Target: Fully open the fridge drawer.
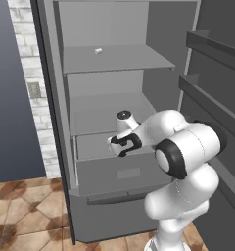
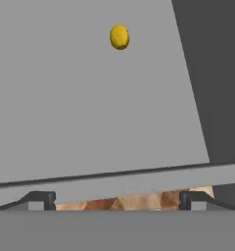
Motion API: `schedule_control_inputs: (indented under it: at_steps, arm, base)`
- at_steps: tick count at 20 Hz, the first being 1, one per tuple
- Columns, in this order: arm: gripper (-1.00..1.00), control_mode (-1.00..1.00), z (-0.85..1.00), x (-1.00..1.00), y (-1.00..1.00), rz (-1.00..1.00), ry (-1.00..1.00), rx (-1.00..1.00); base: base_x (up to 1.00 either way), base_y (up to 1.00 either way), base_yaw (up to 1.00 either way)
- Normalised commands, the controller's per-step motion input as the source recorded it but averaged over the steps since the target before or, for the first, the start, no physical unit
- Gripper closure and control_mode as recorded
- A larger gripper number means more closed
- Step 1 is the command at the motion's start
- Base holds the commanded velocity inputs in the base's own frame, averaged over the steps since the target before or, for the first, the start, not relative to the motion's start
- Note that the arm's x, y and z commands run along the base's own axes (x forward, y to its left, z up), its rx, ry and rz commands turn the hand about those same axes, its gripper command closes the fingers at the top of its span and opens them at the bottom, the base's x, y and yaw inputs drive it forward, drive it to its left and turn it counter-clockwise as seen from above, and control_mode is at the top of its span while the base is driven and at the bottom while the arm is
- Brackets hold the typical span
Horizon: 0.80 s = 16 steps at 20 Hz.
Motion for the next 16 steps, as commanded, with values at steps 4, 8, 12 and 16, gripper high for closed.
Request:
schedule_control_inputs:
  at_steps: [4,8,12,16]
  arm:
    - [-1.00,-1.00,-0.23,0.05,0.00,0.00,0.04,-0.02]
    - [-1.00,-1.00,-0.20,0.04,0.00,0.00,0.03,-0.01]
    - [-1.00,-1.00,-0.21,0.01,0.00,0.00,0.03,-0.01]
    - [-1.00,-1.00,-0.19,0.00,0.00,0.00,0.04,-0.01]
  base:
    - [0.00,0.00,0.00]
    - [0.00,0.00,0.00]
    - [0.00,0.00,0.00]
    - [0.00,0.00,0.00]
